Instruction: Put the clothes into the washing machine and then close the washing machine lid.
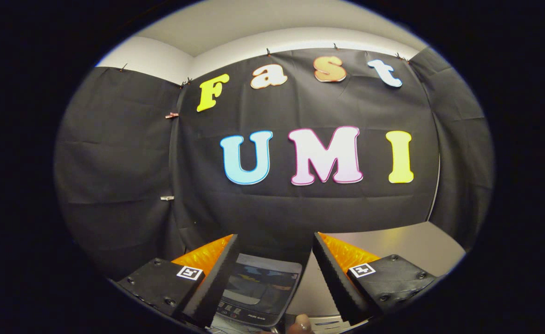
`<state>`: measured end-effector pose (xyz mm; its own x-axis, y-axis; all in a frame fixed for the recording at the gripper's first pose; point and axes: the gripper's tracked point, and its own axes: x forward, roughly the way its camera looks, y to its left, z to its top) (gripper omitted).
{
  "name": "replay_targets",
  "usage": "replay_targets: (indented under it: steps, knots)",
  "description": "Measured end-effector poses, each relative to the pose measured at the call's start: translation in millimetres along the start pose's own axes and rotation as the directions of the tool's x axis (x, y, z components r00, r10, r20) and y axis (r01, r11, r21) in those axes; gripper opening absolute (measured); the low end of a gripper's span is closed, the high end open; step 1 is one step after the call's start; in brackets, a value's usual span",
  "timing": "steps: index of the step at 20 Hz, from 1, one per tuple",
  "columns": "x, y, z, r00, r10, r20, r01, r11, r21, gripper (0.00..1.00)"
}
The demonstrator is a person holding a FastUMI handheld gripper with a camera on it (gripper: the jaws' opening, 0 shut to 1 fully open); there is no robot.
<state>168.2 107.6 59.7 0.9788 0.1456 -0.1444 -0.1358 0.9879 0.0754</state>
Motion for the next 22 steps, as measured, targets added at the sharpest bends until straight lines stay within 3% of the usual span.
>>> replay_targets:
  steps: [8,14,22]
  knots:
    - [-112.4,-61.4,40.1,0.973,-0.035,0.228,0.032,0.999,0.019,0.98]
    - [-161.1,-109.9,35.5,0.952,-0.155,0.264,0.160,0.987,0.001,0.98]
    - [-189.6,-119.2,26.0,0.943,-0.183,0.276,0.200,0.979,-0.035,0.98]
